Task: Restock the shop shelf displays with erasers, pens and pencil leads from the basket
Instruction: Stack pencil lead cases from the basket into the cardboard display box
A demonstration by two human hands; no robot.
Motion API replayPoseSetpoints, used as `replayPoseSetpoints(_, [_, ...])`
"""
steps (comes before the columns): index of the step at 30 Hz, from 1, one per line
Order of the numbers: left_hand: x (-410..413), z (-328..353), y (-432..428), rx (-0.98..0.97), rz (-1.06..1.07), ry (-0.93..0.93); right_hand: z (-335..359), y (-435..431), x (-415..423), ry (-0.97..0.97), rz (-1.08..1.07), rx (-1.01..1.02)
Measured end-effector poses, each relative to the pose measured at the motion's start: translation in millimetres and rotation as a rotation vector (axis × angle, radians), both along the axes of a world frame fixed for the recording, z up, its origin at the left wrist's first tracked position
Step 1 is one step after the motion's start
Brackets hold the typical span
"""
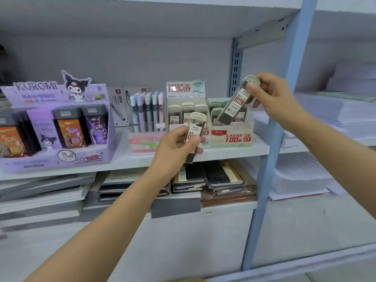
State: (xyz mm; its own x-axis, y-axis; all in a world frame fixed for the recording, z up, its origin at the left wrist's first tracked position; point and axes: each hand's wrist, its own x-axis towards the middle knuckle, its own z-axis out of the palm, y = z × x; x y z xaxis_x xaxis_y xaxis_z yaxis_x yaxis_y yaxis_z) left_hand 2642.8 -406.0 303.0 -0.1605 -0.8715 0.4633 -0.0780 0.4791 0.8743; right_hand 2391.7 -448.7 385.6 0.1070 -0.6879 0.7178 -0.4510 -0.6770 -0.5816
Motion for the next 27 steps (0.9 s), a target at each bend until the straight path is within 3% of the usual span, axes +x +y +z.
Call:
replayPoseSetpoints(5, [-9, 8, -16, 0.011, -0.01, 0.024, 14, -19, -12, 0.042, -0.193, -0.063])
replayPoseSetpoints(11, [-11, 7, -30, 0.047, -0.038, 0.045, 1, -33, -7, 0.219, -0.258, -0.088])
replayPoseSetpoints(16, [-14, 4, -36, 0.057, -0.042, 0.05, -8, -39, -4, 0.328, -0.214, -0.081])
replayPoseSetpoints(27, [-13, 3, -40, 0.101, -0.036, 0.083, -7, -49, -3, 0.363, -0.188, -0.057])
